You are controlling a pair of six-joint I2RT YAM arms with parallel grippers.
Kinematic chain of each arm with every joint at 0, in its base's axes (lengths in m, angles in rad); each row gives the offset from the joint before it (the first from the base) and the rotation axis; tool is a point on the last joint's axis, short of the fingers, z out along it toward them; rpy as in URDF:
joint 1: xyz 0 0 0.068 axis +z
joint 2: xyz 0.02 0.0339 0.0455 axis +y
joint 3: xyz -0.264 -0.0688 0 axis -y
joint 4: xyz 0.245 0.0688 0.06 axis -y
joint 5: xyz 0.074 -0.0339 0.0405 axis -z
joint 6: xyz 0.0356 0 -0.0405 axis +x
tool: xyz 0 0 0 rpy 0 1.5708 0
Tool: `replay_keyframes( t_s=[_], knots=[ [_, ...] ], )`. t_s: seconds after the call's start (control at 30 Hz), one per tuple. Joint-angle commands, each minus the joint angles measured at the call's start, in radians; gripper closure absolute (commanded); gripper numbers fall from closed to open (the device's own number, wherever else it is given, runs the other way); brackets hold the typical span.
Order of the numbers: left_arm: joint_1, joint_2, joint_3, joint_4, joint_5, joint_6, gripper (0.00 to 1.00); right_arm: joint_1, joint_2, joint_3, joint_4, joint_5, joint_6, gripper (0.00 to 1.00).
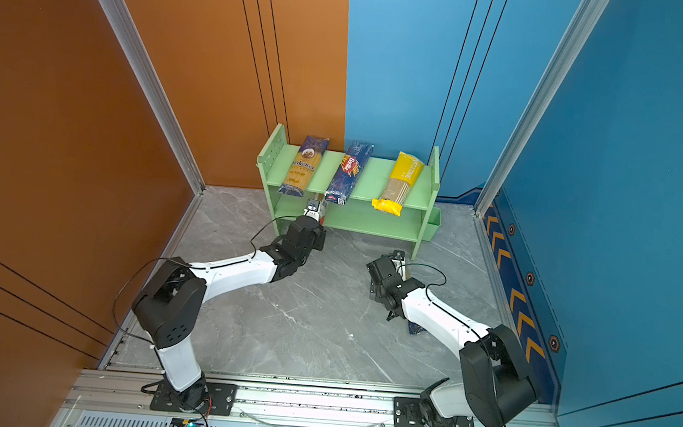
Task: Place and organize the pasta boxes and bags onto the shelf
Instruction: 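Push the red-and-white bag onto the lower tier with the left gripper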
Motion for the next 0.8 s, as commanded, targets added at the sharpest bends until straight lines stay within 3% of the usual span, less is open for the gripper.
replay_keyframes(
  t_s=[0.0, 0.63, 0.67, 0.73, 0.77],
  knots=[
    [0.008, -0.024, 0.062, 0.18, -0.033, 0.004, 1.0, 0.004, -0.02, 0.004, -0.039, 0.003, -0.012, 0.0],
    [0.017, -0.025, 0.026, 0.175, -0.03, 0.003, 0.99, 0.0, -0.001, 0.01, -0.041, -0.002, -0.014, 0.0],
    [0.018, -0.024, 0.024, 0.176, -0.03, 0.002, 0.96, 0.0, 0.001, 0.011, -0.043, -0.001, -0.013, 0.0],
    [0.018, -0.024, 0.02, 0.177, -0.031, -0.003, 0.8, 0.0, 0.005, 0.014, -0.042, -0.002, -0.013, 0.0],
    [0.018, -0.024, 0.018, 0.176, -0.031, -0.003, 0.79, -0.001, 0.006, 0.013, -0.042, -0.002, -0.013, 0.0]
  ],
)
